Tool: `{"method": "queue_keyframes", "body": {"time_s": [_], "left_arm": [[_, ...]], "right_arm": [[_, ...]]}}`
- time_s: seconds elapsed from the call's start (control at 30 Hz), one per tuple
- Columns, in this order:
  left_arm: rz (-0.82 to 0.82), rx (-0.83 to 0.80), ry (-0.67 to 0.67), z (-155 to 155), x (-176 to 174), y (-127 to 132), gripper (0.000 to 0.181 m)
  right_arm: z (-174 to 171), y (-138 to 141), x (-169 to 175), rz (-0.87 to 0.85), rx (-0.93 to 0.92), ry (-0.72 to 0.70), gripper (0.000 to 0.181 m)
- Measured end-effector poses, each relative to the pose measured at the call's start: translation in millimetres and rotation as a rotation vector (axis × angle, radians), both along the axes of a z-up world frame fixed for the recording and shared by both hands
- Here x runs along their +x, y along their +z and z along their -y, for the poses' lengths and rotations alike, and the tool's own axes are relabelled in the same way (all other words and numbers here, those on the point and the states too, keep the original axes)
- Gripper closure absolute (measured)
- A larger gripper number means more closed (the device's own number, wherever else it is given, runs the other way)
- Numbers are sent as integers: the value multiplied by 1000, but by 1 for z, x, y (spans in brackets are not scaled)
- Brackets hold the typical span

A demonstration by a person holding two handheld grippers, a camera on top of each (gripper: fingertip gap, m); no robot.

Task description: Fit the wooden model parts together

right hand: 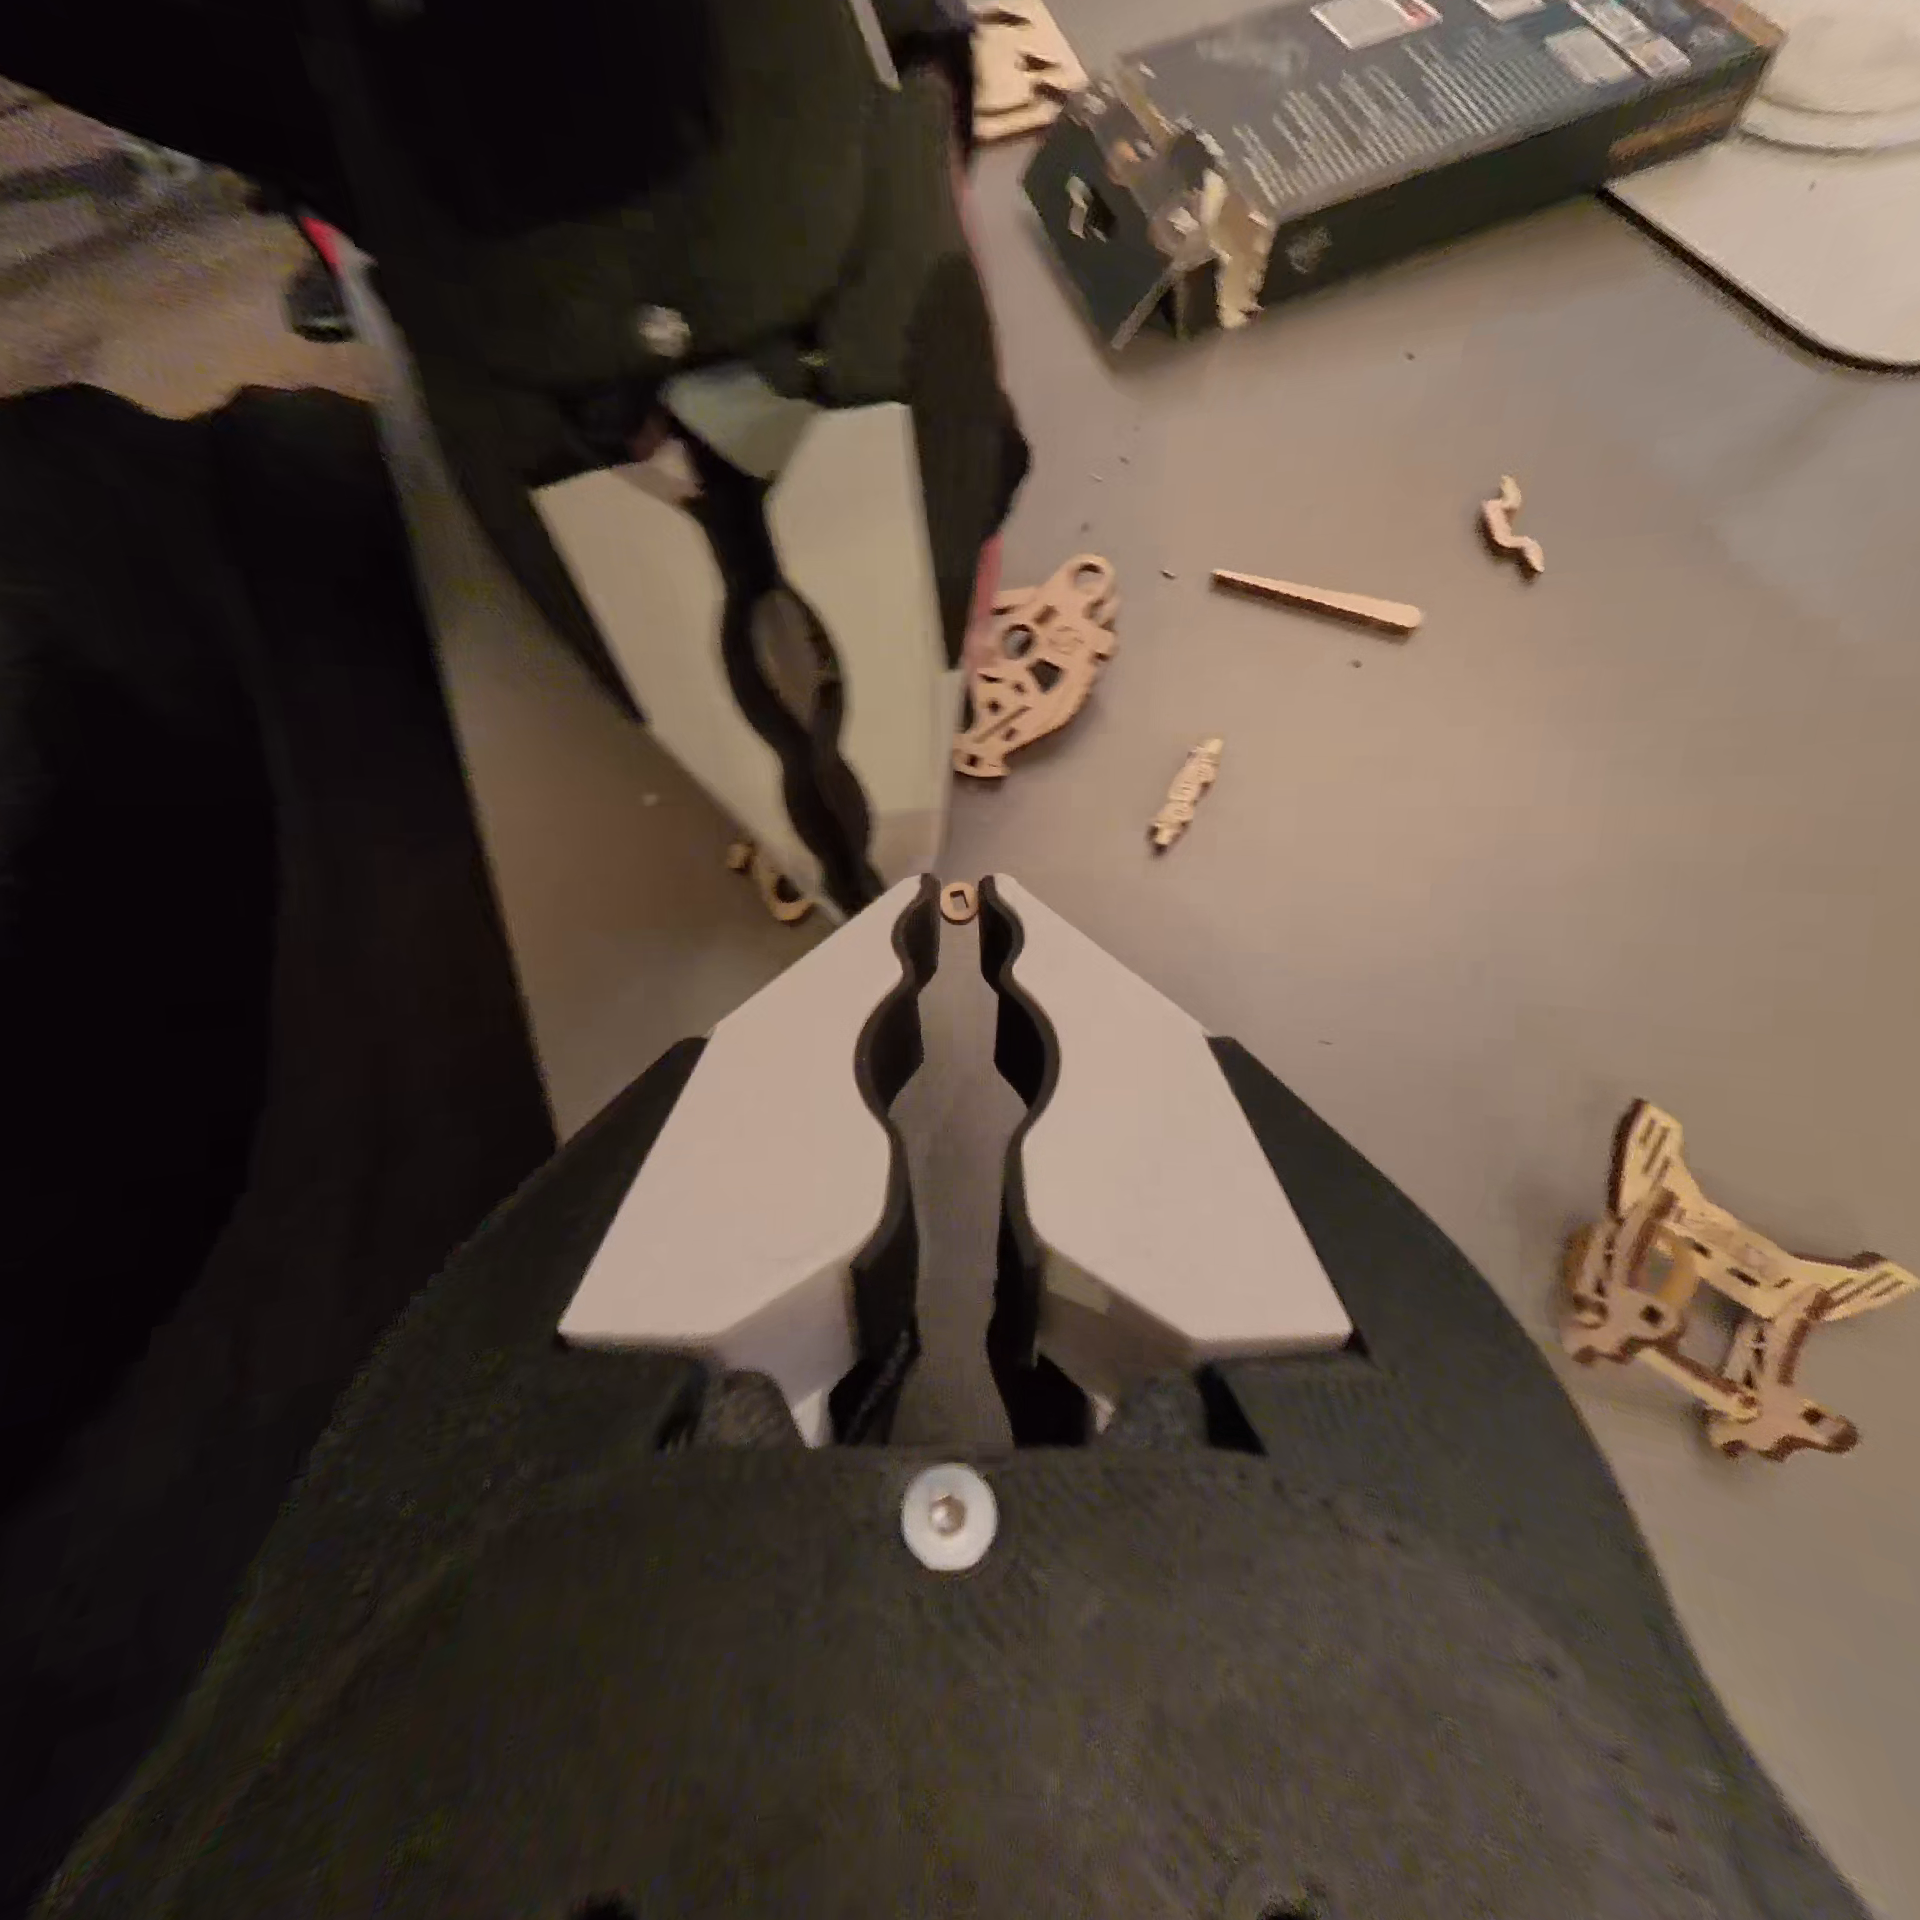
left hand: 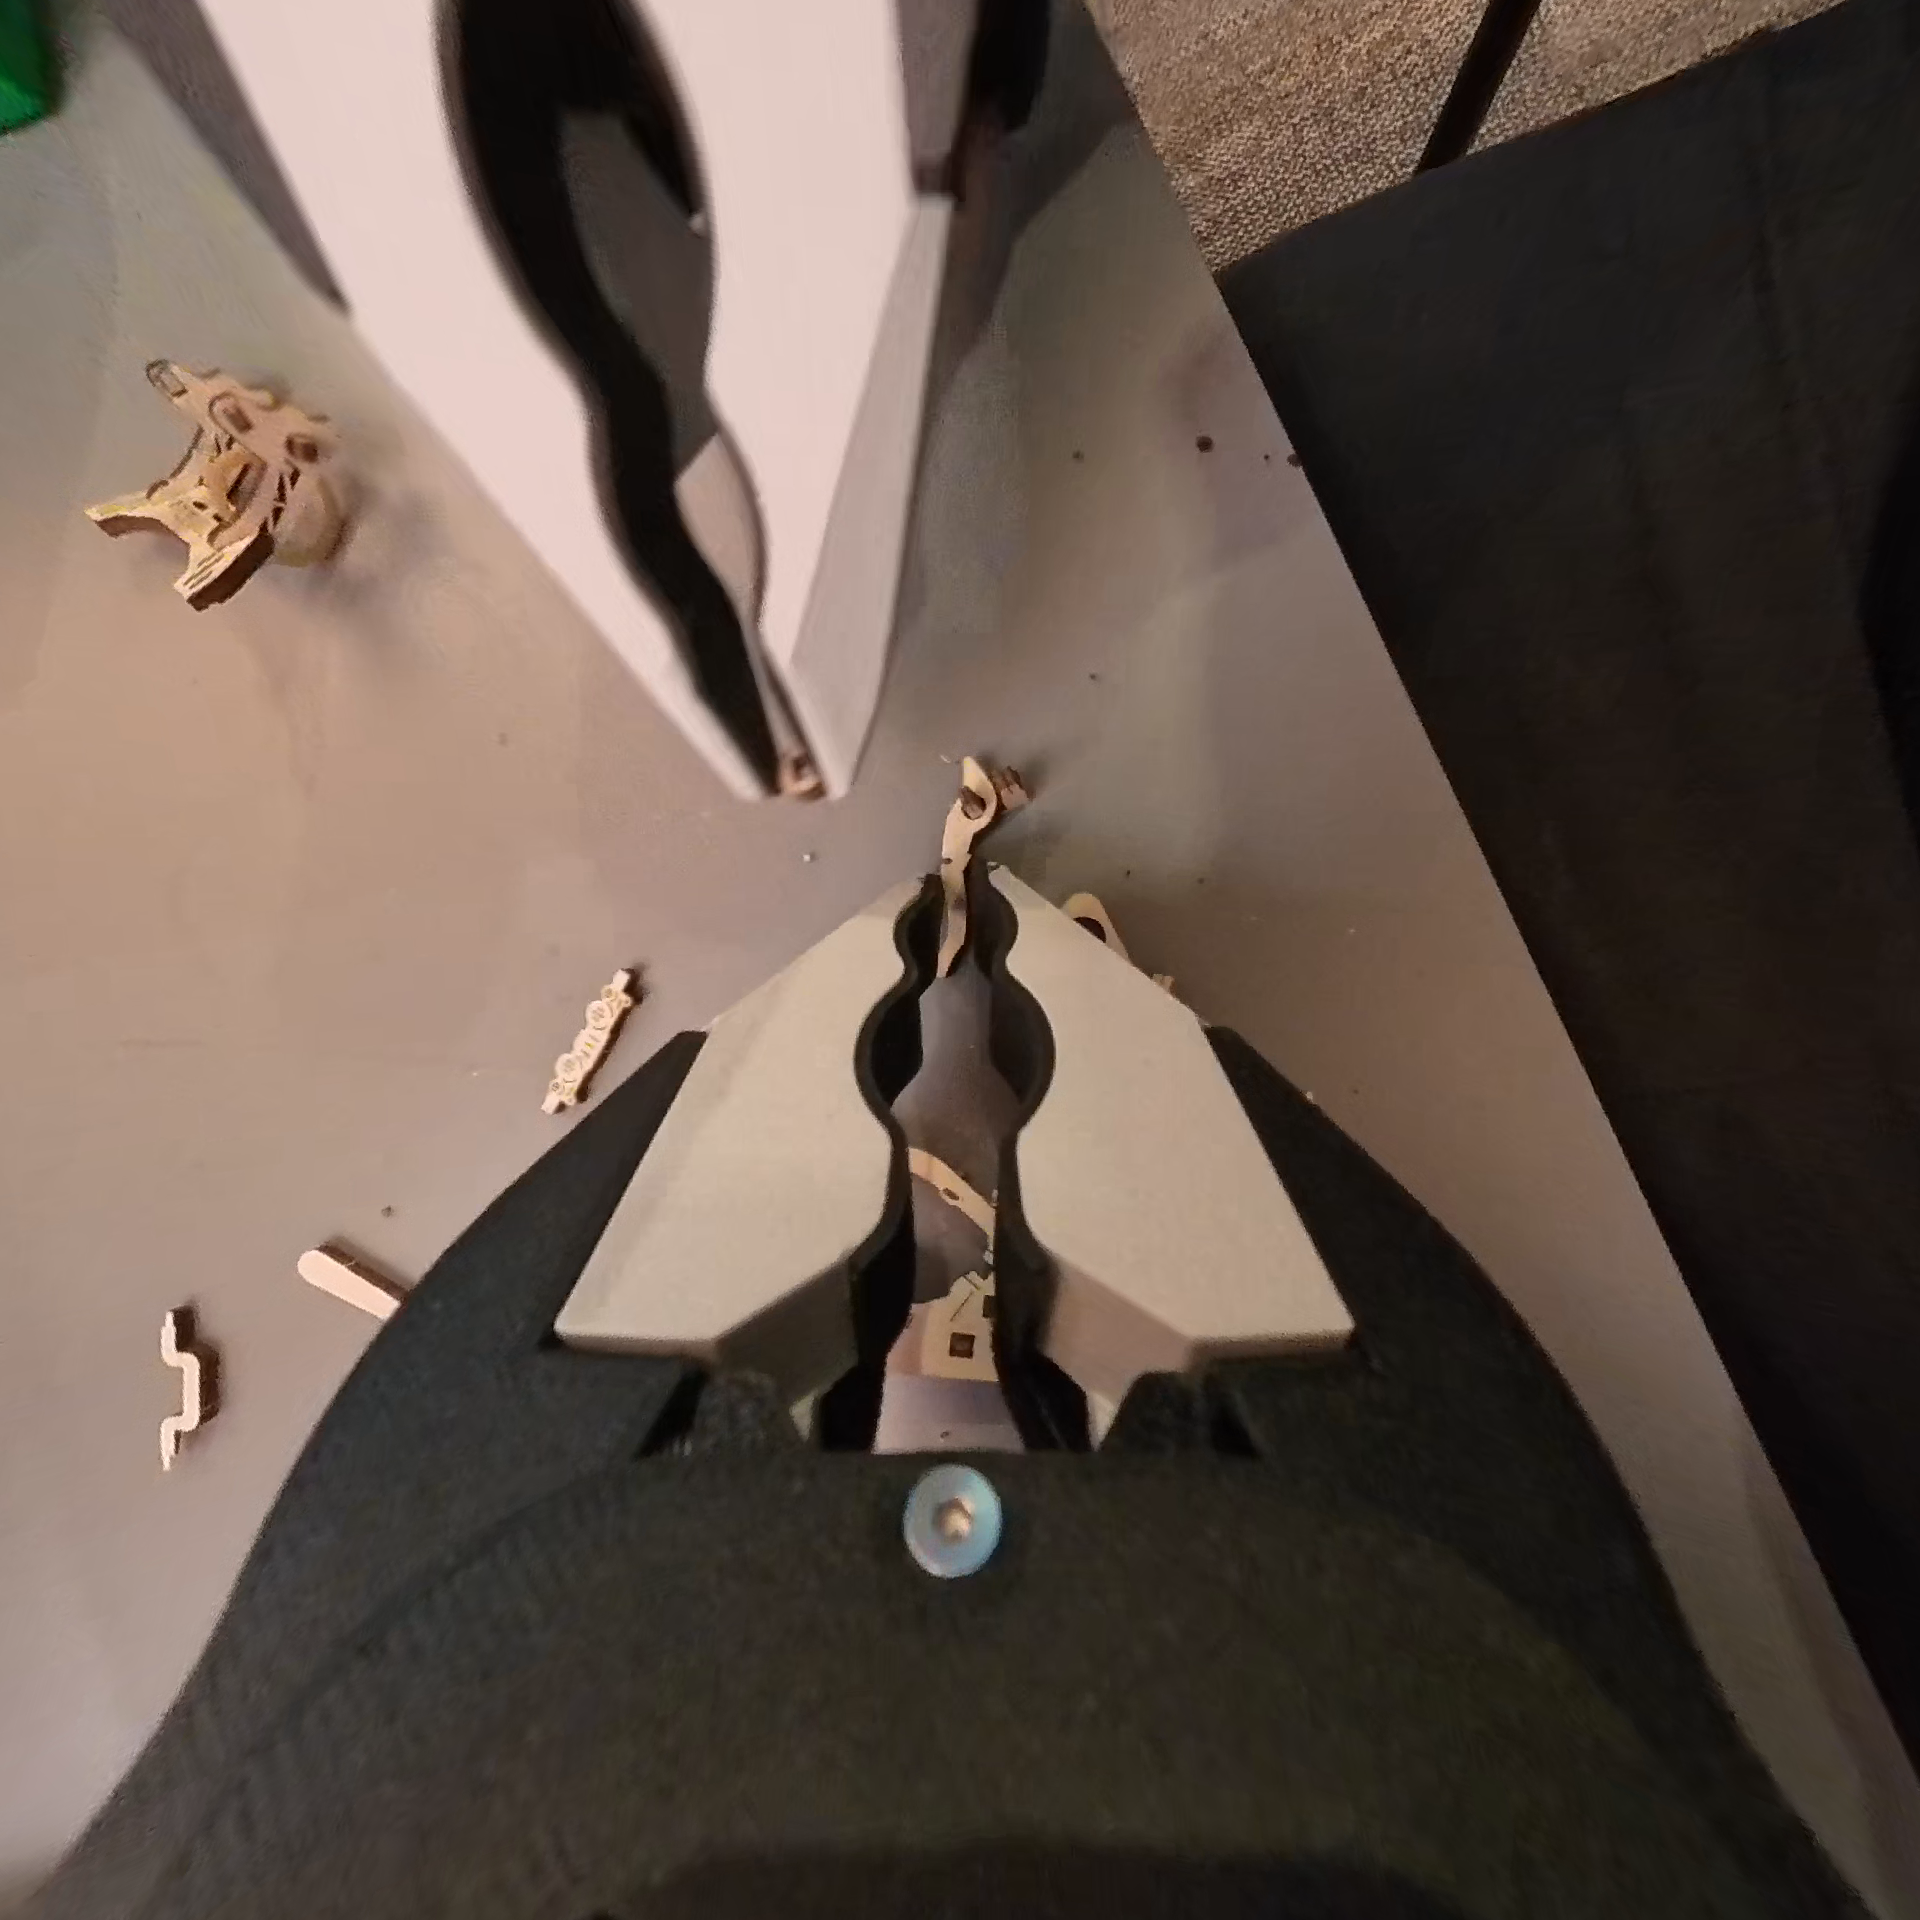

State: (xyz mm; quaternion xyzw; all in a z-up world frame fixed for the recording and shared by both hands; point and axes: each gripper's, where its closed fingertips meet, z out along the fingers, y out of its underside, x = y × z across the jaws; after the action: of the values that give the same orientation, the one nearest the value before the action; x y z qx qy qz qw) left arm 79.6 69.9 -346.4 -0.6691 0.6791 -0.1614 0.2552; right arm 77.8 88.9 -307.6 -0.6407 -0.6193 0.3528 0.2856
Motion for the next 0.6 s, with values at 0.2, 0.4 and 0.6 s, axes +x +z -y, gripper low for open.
{"method": "queue_keyframes", "body": {"time_s": [0.2,0.4,0.6], "left_arm": [[10,2,5,1,1,0,179],[17,6,7,1,1,0,179],[25,2,4,1,1,0,179]], "right_arm": [[21,-19,9,67,10,53,177],[21,-21,5,57,18,48,177],[22,-24,4,65,18,62,177]]}}
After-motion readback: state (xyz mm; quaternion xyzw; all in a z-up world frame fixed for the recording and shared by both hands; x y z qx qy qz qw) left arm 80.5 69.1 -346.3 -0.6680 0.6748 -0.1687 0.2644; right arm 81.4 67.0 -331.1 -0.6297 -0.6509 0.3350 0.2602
